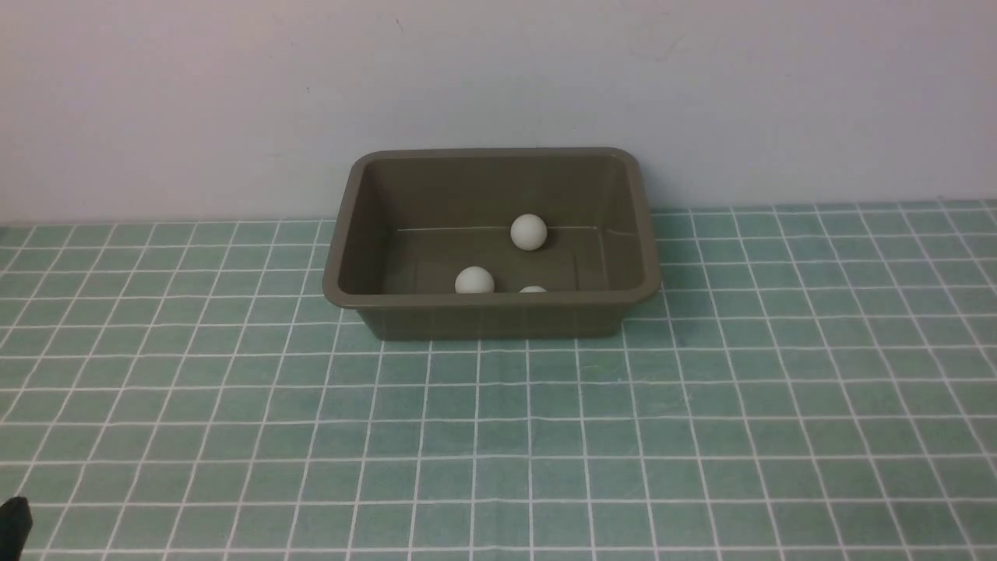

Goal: Put the table tennis balls in the box on the green coffee tablecloth.

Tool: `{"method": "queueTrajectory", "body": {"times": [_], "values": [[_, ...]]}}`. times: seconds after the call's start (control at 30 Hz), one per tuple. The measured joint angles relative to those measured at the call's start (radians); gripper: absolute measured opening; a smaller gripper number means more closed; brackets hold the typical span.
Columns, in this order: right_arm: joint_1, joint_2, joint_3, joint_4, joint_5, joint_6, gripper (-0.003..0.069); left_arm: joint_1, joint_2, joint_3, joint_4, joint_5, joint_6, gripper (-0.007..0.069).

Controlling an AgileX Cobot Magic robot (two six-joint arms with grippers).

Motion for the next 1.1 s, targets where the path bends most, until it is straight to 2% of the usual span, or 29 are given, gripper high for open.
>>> {"method": "queueTrajectory", "body": {"times": [0.33, 0.7, 1.1], "values": [[0.0, 0.0, 0.0, 0.0, 0.0, 0.0, 0.0294, 0.0, -0.089, 0.135, 0.041, -0.099, -0.01, 0.0426], [0.0, 0.0, 0.0, 0.0, 0.0, 0.0, 0.0294, 0.0, -0.139, 0.222, 0.044, -0.102, -0.042, 0.0426], [0.0, 0.0, 0.0, 0.0, 0.0, 0.0, 0.0294, 0.0, -0.139, 0.225, 0.042, -0.076, -0.033, 0.0426]]}}
